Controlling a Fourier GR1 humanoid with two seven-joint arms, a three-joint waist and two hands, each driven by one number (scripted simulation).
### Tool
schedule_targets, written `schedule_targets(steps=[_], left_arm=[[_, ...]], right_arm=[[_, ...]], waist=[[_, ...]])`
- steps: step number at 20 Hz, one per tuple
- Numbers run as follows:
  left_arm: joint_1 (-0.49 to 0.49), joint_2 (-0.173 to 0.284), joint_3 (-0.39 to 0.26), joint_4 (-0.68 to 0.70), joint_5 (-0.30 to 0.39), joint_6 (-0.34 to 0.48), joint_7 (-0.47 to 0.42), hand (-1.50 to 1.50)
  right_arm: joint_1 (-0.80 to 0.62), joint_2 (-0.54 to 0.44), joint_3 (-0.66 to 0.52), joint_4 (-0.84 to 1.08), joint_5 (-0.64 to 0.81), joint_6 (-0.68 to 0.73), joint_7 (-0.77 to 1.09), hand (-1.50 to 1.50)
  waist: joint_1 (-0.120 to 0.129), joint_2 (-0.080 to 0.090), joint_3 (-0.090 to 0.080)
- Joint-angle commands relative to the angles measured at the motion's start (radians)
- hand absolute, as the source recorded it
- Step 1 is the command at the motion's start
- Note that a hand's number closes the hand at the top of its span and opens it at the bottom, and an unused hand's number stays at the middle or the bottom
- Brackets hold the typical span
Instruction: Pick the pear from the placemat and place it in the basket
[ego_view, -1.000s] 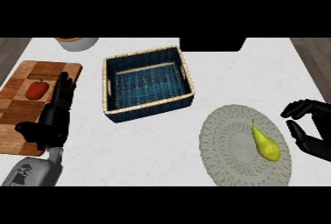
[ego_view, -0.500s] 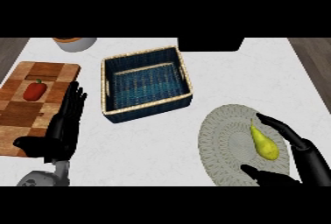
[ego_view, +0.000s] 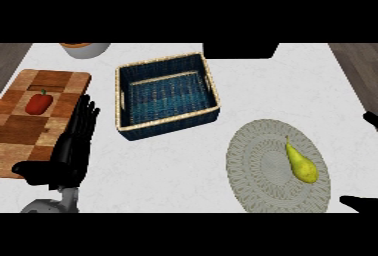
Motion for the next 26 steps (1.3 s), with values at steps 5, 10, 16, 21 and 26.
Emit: schedule_targets(steps=[5, 10, 16, 21, 26], left_arm=[[0.022, -0.002, 0.013, 0.003, 0.012, -0.037, -0.009, 0.0], [0.044, -0.029, -0.026, -0.118, -0.039, 0.001, 0.058, 0.0], [0.021, -0.016, 0.057, -0.044, -0.017, -0.073, 0.038, 0.0], [-0.041, -0.066, 0.045, -0.014, -0.065, -0.052, 0.081, 0.0], [0.016, -0.114, 0.056, 0.014, -0.101, -0.068, 0.0, 0.0]], right_arm=[[-0.094, -0.199, -0.073, -0.198, -0.298, 0.37, 0.37, -1.5], [-0.209, -0.122, -0.002, -0.268, -0.35, 0.383, 0.586, -1.5], [-0.267, -0.11, 0.011, -0.051, -0.227, 0.495, 0.5, -1.5], [-0.362, 0.014, 0.121, 0.01, -0.102, 0.471, 0.568, -1.5], [-0.262, 0.099, 0.1, 0.054, 0.027, 0.464, 0.418, -1.5]], waist=[[0.02, 0.005, 0.005], [0.026, 0.005, 0.007], [0.023, 0.007, 0.008], [0.026, 0.008, 0.008], [0.018, 0.007, 0.008]])
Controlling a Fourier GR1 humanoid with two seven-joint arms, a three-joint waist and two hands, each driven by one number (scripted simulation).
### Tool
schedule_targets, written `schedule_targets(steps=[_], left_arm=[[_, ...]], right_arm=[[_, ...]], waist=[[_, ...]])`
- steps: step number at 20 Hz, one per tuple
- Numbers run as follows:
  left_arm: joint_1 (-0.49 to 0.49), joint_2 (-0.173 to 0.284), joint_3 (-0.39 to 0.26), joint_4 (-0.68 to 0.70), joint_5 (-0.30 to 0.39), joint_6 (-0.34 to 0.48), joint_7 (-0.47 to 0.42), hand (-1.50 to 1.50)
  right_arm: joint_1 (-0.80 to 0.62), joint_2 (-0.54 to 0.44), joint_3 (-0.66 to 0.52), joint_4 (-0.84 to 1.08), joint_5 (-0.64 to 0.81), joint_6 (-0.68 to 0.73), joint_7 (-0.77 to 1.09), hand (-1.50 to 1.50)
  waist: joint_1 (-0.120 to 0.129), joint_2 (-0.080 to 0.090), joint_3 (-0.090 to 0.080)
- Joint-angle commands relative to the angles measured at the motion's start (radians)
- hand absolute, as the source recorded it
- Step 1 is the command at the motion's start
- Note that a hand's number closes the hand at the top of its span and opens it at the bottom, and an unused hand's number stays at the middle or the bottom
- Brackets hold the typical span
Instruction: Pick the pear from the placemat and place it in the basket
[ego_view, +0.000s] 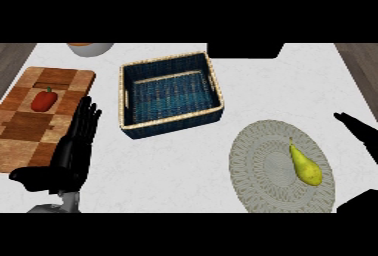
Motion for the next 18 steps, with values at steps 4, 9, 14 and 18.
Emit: schedule_targets(steps=[4, 9, 14, 18], left_arm=[[-0.008, 0.029, 0.078, -0.049, 0.018, -0.059, 0.066, 0.0], [0.006, -0.031, 0.064, -0.048, -0.047, -0.058, 0.067, 0.0], [-0.037, -0.094, 0.055, 0.013, -0.105, -0.025, 0.046, 0.0], [0.011, -0.1, 0.056, -0.031, -0.105, -0.071, 0.071, 0.0]], right_arm=[[0.087, 0.118, 0.014, 0.062, 0.146, -0.033, -0.162, -1.5], [0.014, 0.201, 0.003, 0.112, 0.208, 0.025, -0.168, -1.5], [0.089, 0.225, -0.005, 0.172, 0.337, -0.032, -0.299, -1.5], [0.051, 0.262, -0.043, 0.23, 0.362, -0.004, -0.318, -1.5]], waist=[[-0.004, -0.001, 0.0], [-0.001, 0.0, 0.0], [-0.004, 0.0, 0.0], [-0.003, 0.0, 0.0]])
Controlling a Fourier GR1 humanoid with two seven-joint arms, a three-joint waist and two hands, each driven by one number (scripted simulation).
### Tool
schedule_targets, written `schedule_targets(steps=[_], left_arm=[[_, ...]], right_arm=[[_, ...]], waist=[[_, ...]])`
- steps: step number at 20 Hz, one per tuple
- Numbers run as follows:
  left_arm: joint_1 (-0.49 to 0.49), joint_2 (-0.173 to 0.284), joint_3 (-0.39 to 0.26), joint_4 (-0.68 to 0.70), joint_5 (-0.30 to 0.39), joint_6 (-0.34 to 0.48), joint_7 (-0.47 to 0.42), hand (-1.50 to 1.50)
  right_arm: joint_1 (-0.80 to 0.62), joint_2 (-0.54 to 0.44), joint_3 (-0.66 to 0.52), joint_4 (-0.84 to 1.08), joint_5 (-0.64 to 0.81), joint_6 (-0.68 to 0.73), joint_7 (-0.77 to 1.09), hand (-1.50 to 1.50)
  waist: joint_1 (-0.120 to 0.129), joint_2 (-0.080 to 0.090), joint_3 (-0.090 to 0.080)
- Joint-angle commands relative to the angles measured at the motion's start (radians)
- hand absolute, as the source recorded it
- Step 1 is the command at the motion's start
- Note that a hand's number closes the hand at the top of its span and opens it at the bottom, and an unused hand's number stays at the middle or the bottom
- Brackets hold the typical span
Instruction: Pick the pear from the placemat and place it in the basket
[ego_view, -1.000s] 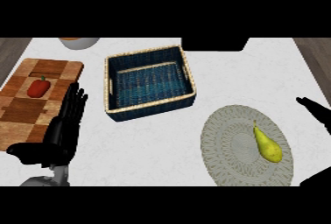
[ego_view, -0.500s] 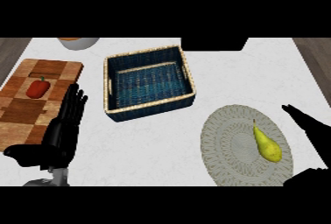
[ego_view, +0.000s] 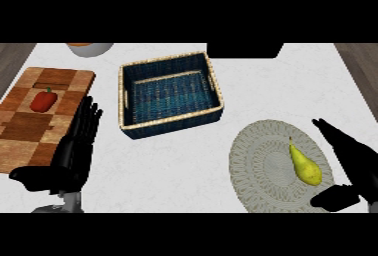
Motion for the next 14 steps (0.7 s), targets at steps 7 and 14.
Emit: schedule_targets(steps=[7, 14], left_arm=[[0.098, -0.022, 0.002, -0.159, -0.051, -0.025, 0.066, 0.0], [0.058, -0.036, 0.074, -0.052, -0.026, -0.088, 0.008, 0.0]], right_arm=[[-0.064, 0.102, -0.034, 0.158, 0.11, -0.003, -0.092, -1.5], [-0.048, 0.132, -0.044, 0.242, 0.182, -0.006, -0.155, -1.5]], waist=[[0.005, 0.0, 0.0], [0.002, 0.0, 0.0]])
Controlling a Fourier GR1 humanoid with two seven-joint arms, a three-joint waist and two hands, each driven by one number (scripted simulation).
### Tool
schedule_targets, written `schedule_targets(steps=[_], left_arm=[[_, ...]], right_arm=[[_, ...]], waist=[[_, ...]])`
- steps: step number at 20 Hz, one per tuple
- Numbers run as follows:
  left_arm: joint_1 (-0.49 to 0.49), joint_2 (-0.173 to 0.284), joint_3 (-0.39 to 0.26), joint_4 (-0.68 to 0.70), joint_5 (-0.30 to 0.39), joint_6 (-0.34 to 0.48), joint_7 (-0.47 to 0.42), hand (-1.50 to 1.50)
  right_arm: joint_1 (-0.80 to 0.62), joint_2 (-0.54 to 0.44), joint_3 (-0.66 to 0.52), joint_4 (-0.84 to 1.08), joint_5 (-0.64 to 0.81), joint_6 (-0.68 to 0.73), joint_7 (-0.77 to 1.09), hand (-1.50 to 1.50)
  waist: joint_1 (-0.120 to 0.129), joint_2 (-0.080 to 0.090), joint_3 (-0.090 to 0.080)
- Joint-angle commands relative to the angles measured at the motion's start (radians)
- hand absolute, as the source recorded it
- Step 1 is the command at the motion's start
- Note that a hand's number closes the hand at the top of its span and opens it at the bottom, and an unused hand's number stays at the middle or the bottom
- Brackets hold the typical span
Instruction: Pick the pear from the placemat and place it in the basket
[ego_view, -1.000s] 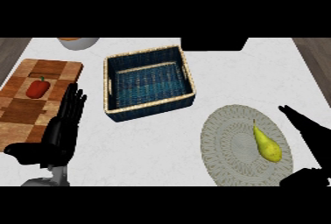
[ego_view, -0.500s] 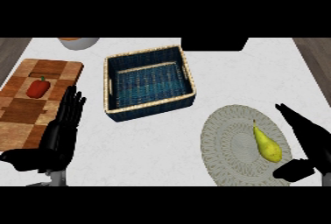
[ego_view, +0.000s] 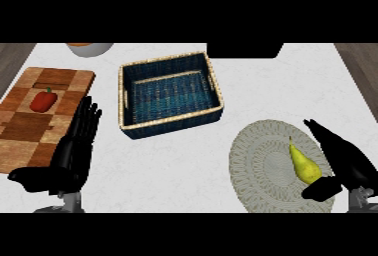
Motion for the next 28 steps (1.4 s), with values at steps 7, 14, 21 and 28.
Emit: schedule_targets(steps=[7, 14, 21, 28], left_arm=[[0.005, -0.032, 0.029, -0.008, -0.039, -0.03, 0.012, 0.0], [-0.049, -0.055, 0.053, 0.102, -0.057, -0.054, -0.041, 0.0], [-0.047, -0.073, 0.081, 0.089, -0.053, -0.063, -0.046, 0.0], [0.057, -0.05, 0.093, -0.007, -0.022, -0.129, -0.026, 0.0]], right_arm=[[-0.045, 0.063, -0.039, 0.093, 0.058, 0.039, -0.064, -1.5], [0.018, 0.093, -0.037, 0.129, 0.112, -0.009, -0.124, -1.5], [-0.056, 0.128, -0.058, 0.196, 0.145, -0.002, -0.113, -1.5], [-0.079, 0.117, -0.089, 0.317, 0.151, -0.028, -0.214, 1.5]], waist=[[0.002, 0.0, 0.0], [-0.002, 0.0, 0.0], [-0.001, 0.0, 0.0], [0.003, 0.0, 0.0]])
